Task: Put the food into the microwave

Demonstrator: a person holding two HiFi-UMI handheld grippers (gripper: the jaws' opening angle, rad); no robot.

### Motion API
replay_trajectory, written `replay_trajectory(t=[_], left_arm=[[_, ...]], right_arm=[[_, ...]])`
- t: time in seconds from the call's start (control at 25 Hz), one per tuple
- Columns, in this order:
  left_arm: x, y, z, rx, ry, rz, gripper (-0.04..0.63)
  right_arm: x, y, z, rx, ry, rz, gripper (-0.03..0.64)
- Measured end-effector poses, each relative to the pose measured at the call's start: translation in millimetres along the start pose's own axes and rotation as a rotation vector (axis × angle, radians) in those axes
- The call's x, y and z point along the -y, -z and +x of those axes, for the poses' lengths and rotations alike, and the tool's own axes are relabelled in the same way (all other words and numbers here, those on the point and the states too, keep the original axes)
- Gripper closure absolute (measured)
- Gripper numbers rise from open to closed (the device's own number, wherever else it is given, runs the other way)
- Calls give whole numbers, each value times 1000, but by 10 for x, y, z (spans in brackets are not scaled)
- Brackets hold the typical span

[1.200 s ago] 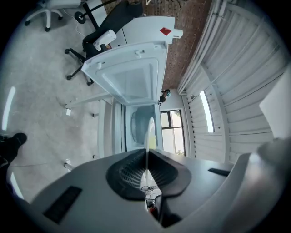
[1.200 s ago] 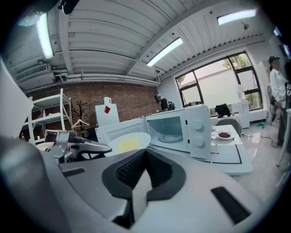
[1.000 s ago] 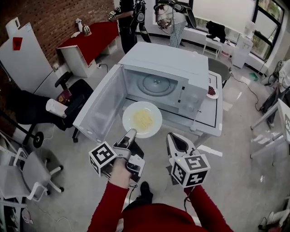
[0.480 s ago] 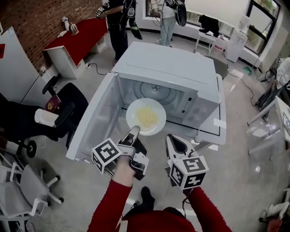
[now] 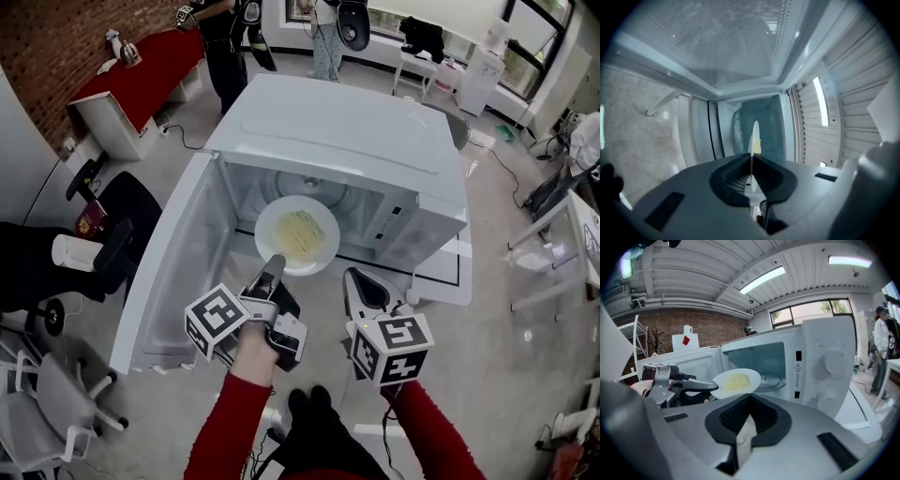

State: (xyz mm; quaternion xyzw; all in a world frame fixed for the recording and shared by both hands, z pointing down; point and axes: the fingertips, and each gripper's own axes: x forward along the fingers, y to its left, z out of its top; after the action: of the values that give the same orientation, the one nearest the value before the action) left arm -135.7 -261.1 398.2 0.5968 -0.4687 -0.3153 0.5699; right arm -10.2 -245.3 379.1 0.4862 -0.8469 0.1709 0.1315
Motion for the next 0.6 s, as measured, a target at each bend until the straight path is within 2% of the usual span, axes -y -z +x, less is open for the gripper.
replay_trajectory(t=[0.6], left_arm=[[-122, -110, 531, 23, 24, 54, 575]], right_arm=[[149, 109, 453, -7, -22, -44, 603]])
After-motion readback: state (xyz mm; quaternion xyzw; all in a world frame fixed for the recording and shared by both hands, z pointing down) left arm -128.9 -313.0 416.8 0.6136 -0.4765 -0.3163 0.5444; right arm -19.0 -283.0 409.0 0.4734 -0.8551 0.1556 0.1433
